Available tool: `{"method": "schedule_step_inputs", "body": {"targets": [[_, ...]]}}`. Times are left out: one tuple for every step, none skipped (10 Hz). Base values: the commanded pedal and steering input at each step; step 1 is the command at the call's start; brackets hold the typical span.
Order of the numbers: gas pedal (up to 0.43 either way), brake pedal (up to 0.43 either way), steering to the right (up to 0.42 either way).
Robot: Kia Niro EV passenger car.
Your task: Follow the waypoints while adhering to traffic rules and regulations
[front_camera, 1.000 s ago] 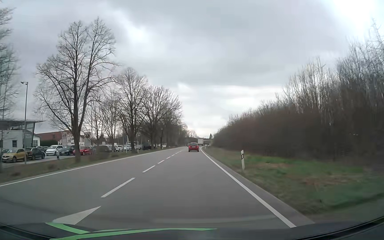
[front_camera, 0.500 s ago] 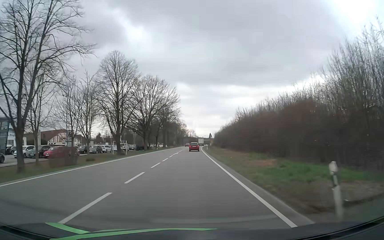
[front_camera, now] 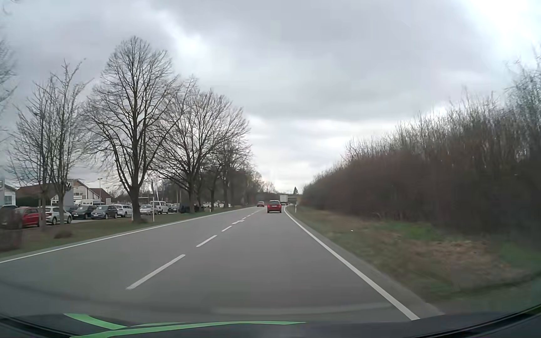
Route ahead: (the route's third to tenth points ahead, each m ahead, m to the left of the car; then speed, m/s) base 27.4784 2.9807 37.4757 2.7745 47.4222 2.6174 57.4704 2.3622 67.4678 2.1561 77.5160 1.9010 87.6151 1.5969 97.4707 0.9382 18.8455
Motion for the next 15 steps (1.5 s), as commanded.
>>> {"method": "schedule_step_inputs", "body": {"targets": [[0.11,0.0,0.001],[0.11,0.0,0.001],[0.11,0.0,0.001],[0.11,0.0,0.001],[0.118,0.0,0.002],[0.118,0.0,0.002],[0.118,0.0,0.001],[0.118,0.0,0.001],[0.118,0.0,0.002],[0.118,0.0,0.002],[0.118,0.0,0.002],[0.118,0.0,0.002],[0.118,0.0,0.002],[0.118,0.0,0.003],[0.118,0.0,0.003]]}}
